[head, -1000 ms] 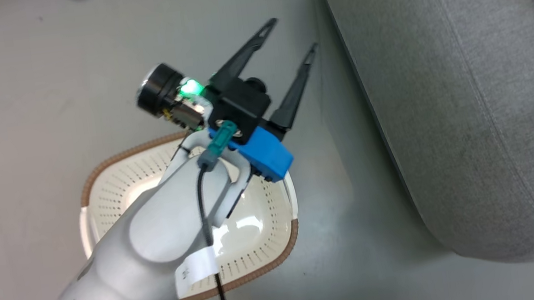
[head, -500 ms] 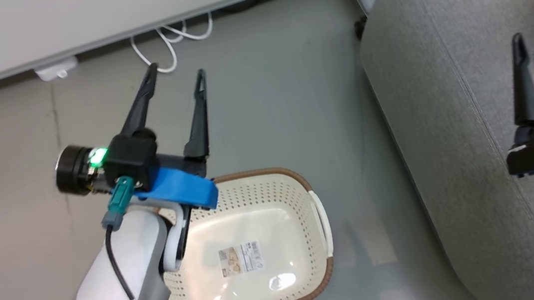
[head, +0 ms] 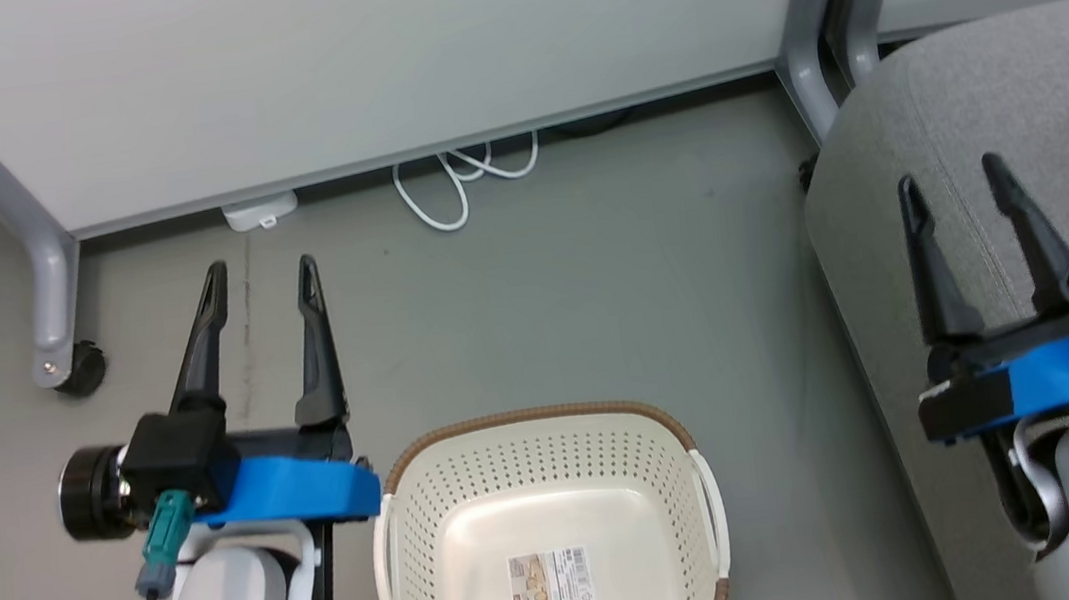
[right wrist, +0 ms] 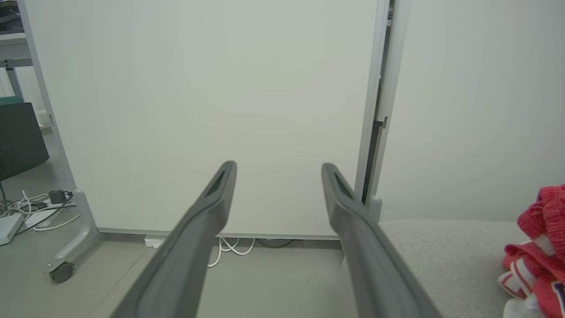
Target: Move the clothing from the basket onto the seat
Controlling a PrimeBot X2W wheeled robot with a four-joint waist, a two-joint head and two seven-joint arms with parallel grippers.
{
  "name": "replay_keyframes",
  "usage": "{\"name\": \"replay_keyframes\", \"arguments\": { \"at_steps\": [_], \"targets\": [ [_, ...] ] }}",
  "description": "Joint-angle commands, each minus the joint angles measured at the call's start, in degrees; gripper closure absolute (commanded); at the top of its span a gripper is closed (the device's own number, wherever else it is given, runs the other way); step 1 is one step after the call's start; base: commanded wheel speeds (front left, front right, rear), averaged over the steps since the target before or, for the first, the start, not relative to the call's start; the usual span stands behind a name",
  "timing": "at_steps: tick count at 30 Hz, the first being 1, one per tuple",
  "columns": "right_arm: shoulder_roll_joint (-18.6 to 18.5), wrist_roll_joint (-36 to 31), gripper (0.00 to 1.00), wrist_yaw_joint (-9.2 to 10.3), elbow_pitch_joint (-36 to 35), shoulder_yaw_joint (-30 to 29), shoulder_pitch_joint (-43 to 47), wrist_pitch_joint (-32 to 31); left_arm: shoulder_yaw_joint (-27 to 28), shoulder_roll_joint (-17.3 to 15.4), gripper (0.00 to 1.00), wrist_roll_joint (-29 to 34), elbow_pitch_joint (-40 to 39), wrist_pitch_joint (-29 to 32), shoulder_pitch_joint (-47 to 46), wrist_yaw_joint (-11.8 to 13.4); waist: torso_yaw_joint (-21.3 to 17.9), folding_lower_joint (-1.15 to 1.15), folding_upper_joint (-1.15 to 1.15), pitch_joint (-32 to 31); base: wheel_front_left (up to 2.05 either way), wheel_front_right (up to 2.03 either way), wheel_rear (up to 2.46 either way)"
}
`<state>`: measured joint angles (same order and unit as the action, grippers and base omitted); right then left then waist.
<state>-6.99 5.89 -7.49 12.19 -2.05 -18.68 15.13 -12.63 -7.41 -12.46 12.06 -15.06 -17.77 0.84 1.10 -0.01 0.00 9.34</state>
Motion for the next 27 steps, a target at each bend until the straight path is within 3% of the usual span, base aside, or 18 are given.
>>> {"name": "replay_keyframes", "arguments": {
  "at_steps": [1, 14, 27],
  "targets": [
    [0.6, 0.1, 0.00, -0.01, 0.2, 0.4, 2.4, 0.0, 1.6, 0.6, 0.00, 1.0, -0.6, -0.2, 2.2, -0.9, 1.1, 0.01, 0.00, -1.7, 0.00, 0.00, 0.00],
    [2.2, 1.0, 0.00, -0.01, 0.2, 0.2, 11.0, 0.0, 9.0, 3.7, 0.00, 4.5, -1.6, -0.1, 11.8, -3.8, 1.7, 0.01, 0.00, -6.5, 0.00, 0.00, 0.00],
    [3.6, 1.9, 0.00, -0.01, -0.4, -1.5, 16.0, 0.0, 10.1, 4.5, 0.00, 5.3, -1.5, -0.2, 16.2, -5.5, 2.4, 0.01, 0.00, -8.5, 0.00, 0.00, 0.00]
  ]
}}
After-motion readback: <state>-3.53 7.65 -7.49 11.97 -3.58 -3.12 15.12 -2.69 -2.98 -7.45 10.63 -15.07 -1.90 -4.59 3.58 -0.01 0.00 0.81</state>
